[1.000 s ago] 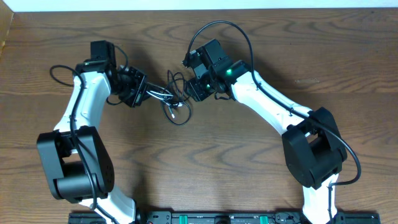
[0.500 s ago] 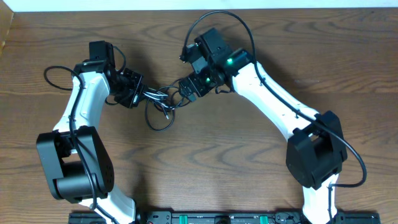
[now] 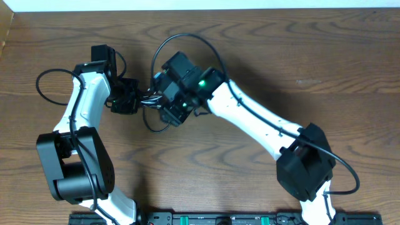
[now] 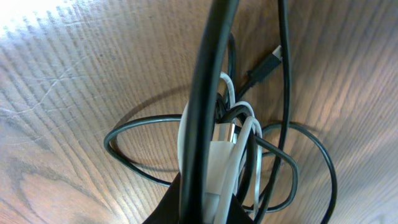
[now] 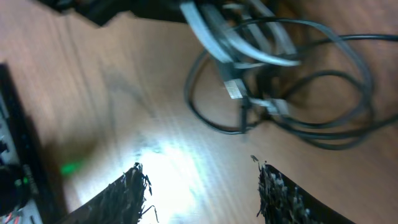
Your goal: Untangle cables
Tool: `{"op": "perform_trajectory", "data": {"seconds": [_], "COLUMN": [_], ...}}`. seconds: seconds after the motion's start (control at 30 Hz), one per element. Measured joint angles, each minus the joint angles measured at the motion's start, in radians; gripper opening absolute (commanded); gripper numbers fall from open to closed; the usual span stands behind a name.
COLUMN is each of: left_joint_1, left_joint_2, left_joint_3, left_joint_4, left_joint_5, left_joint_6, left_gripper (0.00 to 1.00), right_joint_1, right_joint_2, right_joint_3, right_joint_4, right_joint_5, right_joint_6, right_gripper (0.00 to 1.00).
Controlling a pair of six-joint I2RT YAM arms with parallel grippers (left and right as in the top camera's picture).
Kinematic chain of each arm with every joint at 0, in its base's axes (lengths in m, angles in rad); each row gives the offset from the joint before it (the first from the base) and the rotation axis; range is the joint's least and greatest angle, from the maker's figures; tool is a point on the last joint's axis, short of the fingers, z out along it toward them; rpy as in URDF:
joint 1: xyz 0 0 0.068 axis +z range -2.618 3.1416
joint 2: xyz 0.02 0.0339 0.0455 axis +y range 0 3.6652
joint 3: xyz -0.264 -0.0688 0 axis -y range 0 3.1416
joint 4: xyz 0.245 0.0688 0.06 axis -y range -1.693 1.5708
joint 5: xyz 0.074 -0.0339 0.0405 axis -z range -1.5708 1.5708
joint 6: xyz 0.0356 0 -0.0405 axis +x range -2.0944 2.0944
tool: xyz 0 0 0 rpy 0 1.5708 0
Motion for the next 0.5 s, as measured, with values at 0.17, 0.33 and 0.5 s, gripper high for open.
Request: {"op": "perform_trajectory", "data": {"seconds": [0.17,0.33,0.5], "left_joint_1": [0.0,0.028,0.086], "left_joint_2": [0.0,0.0,0.0], "left_joint_3": [0.0,0.0,0.0], "left_joint_4": [-0.04,-0.04,-0.012], "left_joint_5": [-0.012,0.079,0.253], "left_joint_6": [-0.099,-0.183,-0.213], "left_gripper": [0.08,0.08,0.08], "right_joint_1": [0.049,0.055,0.048], "right_joint_2": [0.0,0.0,0.0], "right_joint_3": [-0.005,-0.06,-0.126], "right_joint_4": [0.02,0.114,0.24], "right_joint_5": [0.027,0.044,0.049], "right_joint_6": [0.0,-0.001,0.008], "right_gripper": [0.5,0.51,0.53]}}
